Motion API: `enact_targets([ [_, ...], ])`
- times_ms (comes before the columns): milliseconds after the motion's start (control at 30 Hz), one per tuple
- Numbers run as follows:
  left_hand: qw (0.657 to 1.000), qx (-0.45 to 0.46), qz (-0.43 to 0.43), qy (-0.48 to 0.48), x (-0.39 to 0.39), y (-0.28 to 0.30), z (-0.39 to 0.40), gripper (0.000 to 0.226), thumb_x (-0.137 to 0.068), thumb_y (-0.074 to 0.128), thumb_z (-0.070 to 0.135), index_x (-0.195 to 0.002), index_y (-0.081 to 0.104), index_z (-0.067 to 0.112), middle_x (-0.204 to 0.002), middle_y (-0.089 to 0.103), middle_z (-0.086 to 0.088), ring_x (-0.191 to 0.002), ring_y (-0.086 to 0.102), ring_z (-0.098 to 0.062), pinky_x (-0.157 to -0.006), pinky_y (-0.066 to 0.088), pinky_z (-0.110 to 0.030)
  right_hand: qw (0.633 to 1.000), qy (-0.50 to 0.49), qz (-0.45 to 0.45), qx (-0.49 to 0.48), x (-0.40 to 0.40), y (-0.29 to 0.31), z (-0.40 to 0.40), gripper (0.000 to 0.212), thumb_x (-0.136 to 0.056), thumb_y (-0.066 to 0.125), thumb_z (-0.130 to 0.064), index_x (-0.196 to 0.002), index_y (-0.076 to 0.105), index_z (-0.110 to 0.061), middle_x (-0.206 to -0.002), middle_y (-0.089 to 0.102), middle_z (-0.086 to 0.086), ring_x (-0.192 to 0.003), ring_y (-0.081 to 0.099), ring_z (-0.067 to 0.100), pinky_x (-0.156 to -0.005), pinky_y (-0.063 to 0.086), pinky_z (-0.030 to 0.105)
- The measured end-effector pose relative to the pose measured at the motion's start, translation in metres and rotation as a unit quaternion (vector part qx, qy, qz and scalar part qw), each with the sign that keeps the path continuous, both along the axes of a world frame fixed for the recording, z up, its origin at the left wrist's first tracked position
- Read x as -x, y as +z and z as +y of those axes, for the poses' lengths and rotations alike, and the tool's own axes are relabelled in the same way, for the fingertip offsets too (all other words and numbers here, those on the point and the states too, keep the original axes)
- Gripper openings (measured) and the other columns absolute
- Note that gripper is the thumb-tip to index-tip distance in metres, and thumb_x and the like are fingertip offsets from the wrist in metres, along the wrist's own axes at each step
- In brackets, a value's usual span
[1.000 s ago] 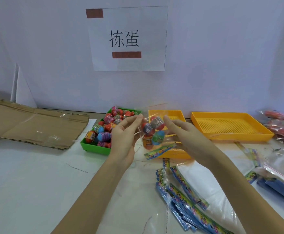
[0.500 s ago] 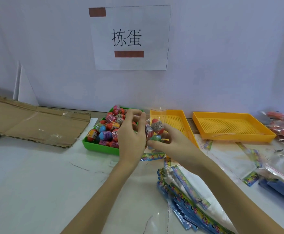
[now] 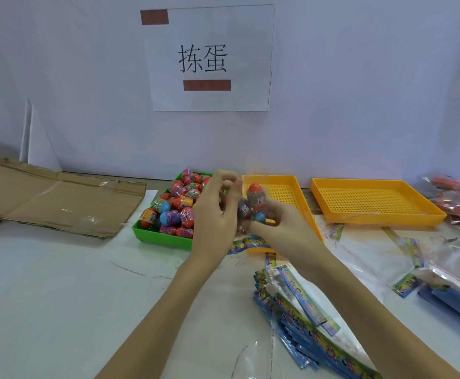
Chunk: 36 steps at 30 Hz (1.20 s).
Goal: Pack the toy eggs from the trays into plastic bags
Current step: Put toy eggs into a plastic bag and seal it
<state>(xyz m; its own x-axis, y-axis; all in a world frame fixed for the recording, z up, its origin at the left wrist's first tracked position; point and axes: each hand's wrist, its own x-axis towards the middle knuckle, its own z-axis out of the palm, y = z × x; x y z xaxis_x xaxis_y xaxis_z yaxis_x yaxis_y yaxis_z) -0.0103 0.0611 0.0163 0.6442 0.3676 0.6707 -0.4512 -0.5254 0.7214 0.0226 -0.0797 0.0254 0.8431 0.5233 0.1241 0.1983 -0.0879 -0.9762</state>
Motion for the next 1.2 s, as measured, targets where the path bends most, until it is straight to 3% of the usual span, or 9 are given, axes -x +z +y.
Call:
enact_targets([
  [133, 0.996, 0.088, 0.016, -0.012, 0.000, 0.004, 0.005, 0.006, -0.108, 0.053, 0.031, -0.103, 0.055, 0.030, -0.075, 0.058, 0.016, -0.061, 0.055, -0.003, -0.056, 0.045, -0.017, 0.999, -0.013, -0.028, 0.026, -0.005, 0.004, -0.002, 0.026, -0.097, 0.070, -0.037, -0.121, 0.072, -0.028, -0.114, 0.073, -0.007, -0.103, 0.068, 0.002, -0.091, 0.055, 0.024],
  [267, 0.976, 0.178, 0.096, -0.075, -0.001, 0.003, 0.003, 0.038, -0.096, 0.060, 0.053, -0.116, 0.060, 0.020, -0.095, 0.069, 0.003, -0.073, 0.066, 0.001, -0.062, 0.052, -0.018, 0.997, -0.065, -0.004, -0.037, -0.005, 0.000, -0.001, 0.013, -0.098, 0.070, -0.027, -0.107, 0.077, -0.021, -0.100, 0.077, 0.000, -0.097, 0.073, 0.013, -0.091, 0.060, 0.032],
  [367, 0.954, 0.220, 0.145, -0.146, 0.000, 0.001, 0.004, 0.046, -0.087, 0.080, 0.038, -0.125, 0.060, 0.024, -0.113, 0.072, -0.003, -0.093, 0.075, -0.011, -0.069, 0.059, -0.023, 0.993, -0.098, 0.022, -0.058, -0.010, 0.000, -0.004, 0.012, -0.100, 0.068, -0.026, -0.105, 0.076, -0.019, -0.097, 0.078, 0.000, -0.092, 0.075, 0.012, -0.084, 0.061, 0.033],
  [500, 0.957, 0.210, 0.151, -0.128, -0.001, 0.000, 0.006, 0.038, -0.090, 0.081, 0.018, -0.125, 0.065, 0.025, -0.121, 0.072, -0.005, -0.111, 0.072, -0.023, -0.090, 0.061, -0.035, 0.993, -0.084, 0.054, -0.060, -0.013, 0.002, -0.007, 0.014, -0.098, 0.069, -0.029, -0.106, 0.077, -0.019, -0.098, 0.079, -0.002, -0.098, 0.074, 0.014, -0.081, 0.060, 0.031],
  [600, 0.967, 0.172, 0.135, -0.132, 0.000, 0.000, 0.004, 0.033, -0.097, 0.072, 0.010, -0.128, 0.067, 0.020, -0.121, 0.074, -0.001, -0.118, 0.068, -0.014, -0.104, 0.055, -0.039, 0.993, -0.096, 0.030, -0.067, -0.012, 0.002, -0.008, 0.014, -0.096, 0.073, -0.026, -0.101, 0.077, -0.014, -0.096, 0.077, 0.004, -0.091, 0.075, 0.013, -0.069, 0.057, 0.019],
  [733, 0.982, 0.079, 0.119, -0.126, 0.001, -0.002, 0.000, 0.039, -0.100, 0.066, 0.006, -0.138, 0.063, 0.017, -0.130, 0.069, 0.009, -0.125, 0.060, 0.002, -0.107, 0.050, -0.024, 0.995, -0.089, 0.019, -0.050, -0.014, 0.002, -0.010, 0.010, -0.097, 0.072, -0.024, -0.103, 0.077, -0.018, -0.098, 0.078, 0.001, -0.096, 0.074, 0.013, -0.075, 0.061, 0.024],
  [867, 0.980, 0.097, 0.109, -0.138, 0.001, -0.003, 0.000, 0.048, -0.089, 0.082, 0.016, -0.133, 0.066, 0.025, -0.123, 0.071, 0.018, -0.120, 0.063, 0.001, -0.097, 0.051, -0.016, 0.992, -0.055, 0.063, -0.091, -0.014, 0.007, -0.010, 0.026, -0.101, 0.063, -0.037, -0.111, 0.078, -0.018, -0.103, 0.080, -0.003, -0.101, 0.074, 0.012, -0.074, 0.060, 0.021],
  [1100, 0.975, 0.157, 0.107, -0.117, -0.002, -0.005, -0.001, 0.042, -0.093, 0.076, 0.008, -0.130, 0.071, 0.027, -0.118, 0.075, 0.013, -0.114, 0.069, -0.006, -0.097, 0.058, -0.029, 0.979, -0.111, 0.114, -0.124, -0.011, 0.009, -0.004, 0.041, -0.098, 0.053, -0.061, -0.098, 0.073, -0.025, -0.079, 0.078, -0.008, -0.077, 0.078, 0.012, -0.061, 0.060, 0.023],
  [1200, 0.976, 0.156, 0.103, -0.110, -0.002, -0.005, -0.003, 0.040, -0.093, 0.075, 0.005, -0.127, 0.072, 0.027, -0.115, 0.077, 0.013, -0.113, 0.069, -0.003, -0.095, 0.059, -0.027, 0.979, -0.124, 0.115, -0.118, -0.014, 0.008, -0.005, 0.045, -0.099, 0.053, -0.059, -0.107, 0.072, -0.019, -0.092, 0.080, 0.001, -0.083, 0.078, 0.017, -0.067, 0.063, 0.029],
])
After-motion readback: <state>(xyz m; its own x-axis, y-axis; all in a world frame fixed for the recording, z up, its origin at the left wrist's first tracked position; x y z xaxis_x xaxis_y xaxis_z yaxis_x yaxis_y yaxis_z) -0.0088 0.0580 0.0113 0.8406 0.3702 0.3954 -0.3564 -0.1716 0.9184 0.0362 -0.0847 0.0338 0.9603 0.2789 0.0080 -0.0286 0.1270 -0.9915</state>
